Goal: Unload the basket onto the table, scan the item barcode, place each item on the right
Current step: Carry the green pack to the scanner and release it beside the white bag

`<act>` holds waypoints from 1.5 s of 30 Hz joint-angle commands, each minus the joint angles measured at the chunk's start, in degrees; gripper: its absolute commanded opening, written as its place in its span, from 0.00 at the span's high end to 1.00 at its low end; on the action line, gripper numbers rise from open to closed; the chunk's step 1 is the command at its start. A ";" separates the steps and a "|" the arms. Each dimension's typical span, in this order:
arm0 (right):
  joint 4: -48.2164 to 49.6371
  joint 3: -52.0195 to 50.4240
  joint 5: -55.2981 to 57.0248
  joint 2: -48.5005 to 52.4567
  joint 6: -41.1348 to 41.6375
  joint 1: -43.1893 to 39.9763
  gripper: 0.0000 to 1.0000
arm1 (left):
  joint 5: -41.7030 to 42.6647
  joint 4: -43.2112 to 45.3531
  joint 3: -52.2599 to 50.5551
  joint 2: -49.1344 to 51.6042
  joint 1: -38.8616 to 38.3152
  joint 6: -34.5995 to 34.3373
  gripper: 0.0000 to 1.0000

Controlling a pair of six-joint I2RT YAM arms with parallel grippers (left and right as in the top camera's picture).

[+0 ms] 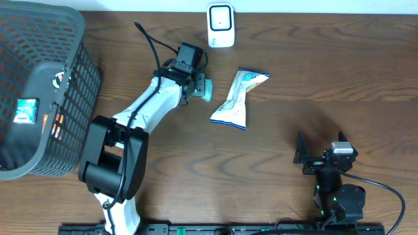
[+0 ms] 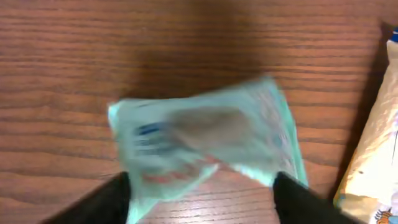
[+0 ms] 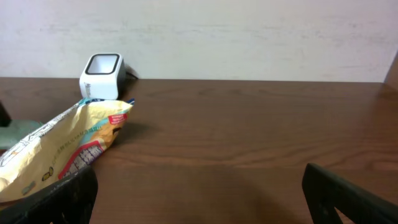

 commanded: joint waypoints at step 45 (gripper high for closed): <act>-0.20 -0.15 0.07 -0.24 0.63 0.20 0.01 | -2.67 -49.18 27.91 -28.87 16.61 -0.70 0.02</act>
